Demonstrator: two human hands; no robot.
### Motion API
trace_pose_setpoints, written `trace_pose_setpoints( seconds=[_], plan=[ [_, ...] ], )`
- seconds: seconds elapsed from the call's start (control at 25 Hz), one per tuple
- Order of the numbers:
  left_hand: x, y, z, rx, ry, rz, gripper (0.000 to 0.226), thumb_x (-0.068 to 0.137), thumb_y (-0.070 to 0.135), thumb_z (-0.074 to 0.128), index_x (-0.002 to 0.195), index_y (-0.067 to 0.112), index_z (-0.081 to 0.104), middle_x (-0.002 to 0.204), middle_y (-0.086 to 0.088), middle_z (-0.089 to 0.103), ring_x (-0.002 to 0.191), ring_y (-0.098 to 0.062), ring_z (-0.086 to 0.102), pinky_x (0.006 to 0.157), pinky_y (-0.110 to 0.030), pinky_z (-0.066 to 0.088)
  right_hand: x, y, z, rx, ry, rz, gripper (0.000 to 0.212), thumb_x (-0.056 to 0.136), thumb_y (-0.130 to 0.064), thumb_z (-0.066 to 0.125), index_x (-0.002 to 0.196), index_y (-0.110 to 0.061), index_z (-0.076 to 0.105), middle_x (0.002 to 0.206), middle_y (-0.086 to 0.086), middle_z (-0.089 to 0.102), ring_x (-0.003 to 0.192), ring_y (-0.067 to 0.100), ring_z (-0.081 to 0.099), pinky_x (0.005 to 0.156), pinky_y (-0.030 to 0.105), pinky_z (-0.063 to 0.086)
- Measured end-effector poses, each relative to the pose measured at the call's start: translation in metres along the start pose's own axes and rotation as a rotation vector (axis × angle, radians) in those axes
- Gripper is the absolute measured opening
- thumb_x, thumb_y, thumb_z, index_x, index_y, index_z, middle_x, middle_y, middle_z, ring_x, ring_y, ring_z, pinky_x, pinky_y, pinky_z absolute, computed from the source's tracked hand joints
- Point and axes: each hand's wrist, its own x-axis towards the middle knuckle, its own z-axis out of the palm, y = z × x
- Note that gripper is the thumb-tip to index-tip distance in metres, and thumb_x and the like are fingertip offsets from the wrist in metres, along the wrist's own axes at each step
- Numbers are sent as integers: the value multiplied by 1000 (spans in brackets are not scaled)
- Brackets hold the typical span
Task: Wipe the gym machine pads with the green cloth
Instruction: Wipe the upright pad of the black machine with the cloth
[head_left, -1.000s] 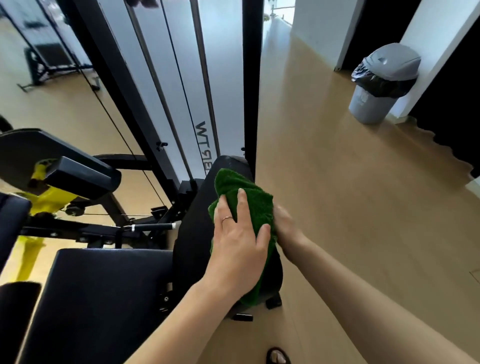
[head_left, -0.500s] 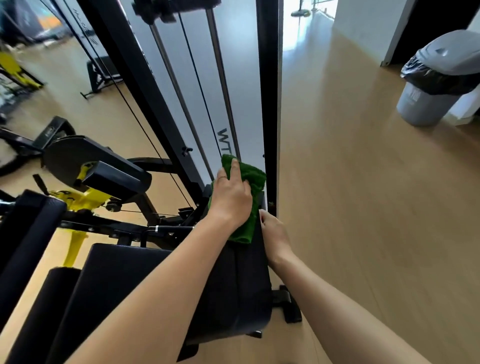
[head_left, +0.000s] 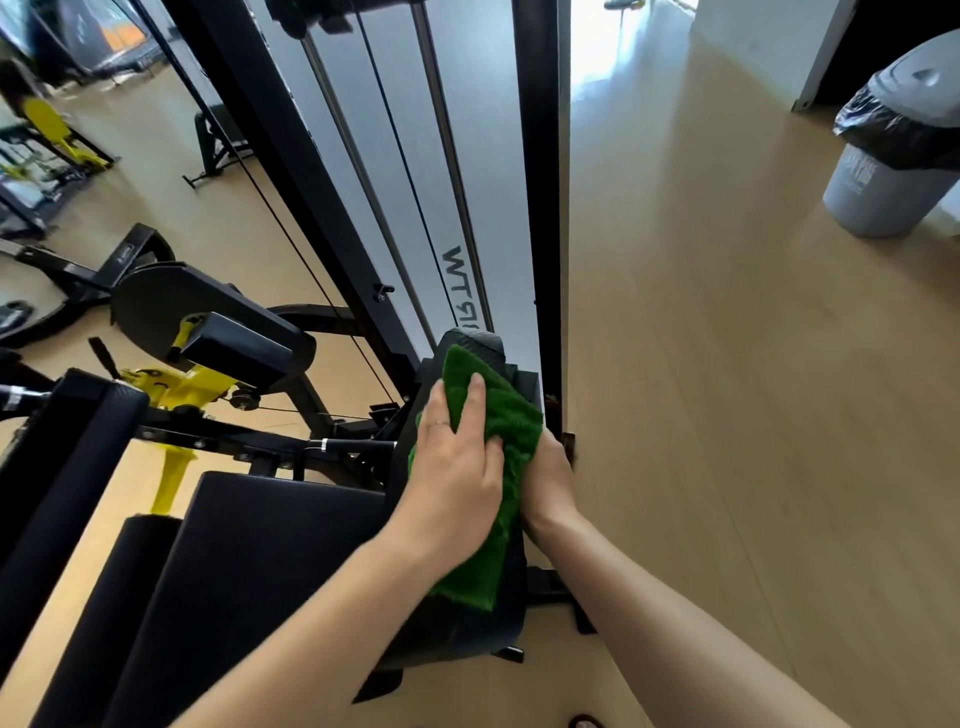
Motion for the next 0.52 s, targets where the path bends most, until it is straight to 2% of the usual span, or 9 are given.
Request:
trace_pose_setpoints(
  seconds=[0.04,0.12,0.24,0.4,0.52],
  plan=[
    [17,3,-1,27,-9,-17,62,108,28,36,163,31,7,172,-3,-8,159,-20,-7,130,-42,3,5,-3,0,-44,5,-21,21,103,-17,45,111,-5,61,111,17,66,103,35,62,90,48,52],
    [52,2,-1,84,-4,-16,60,108,28,34,163,25,10,172,-11,-3,159,-26,-2,130,-42,5,10,-6,1,-147,21,-87,26,104,-21,41,88,-12,60,97,13,66,90,31,62,80,49,52],
    [100,0,-3,138,2,-45,58,108,27,33,163,20,16,170,-17,8,158,-31,6,130,-42,7,19,-7,4,-170,26,-84,40,105,-31,38,65,-28,42,85,8,62,77,23,55,71,45,47],
    [120,13,-10,119,-5,-73,53,108,26,32,160,15,27,167,-16,19,155,-32,14,127,-42,12,13,-7,2,-176,20,-62,41,104,-35,36,65,-26,41,84,8,63,72,20,50,65,39,41],
    [72,16,-15,86,12,-20,55,108,21,33,162,19,23,171,-12,7,158,-29,6,130,-42,6,-3,-8,0,-129,18,-57,37,105,-34,35,75,-20,52,88,10,65,81,27,60,70,44,49]
  ],
)
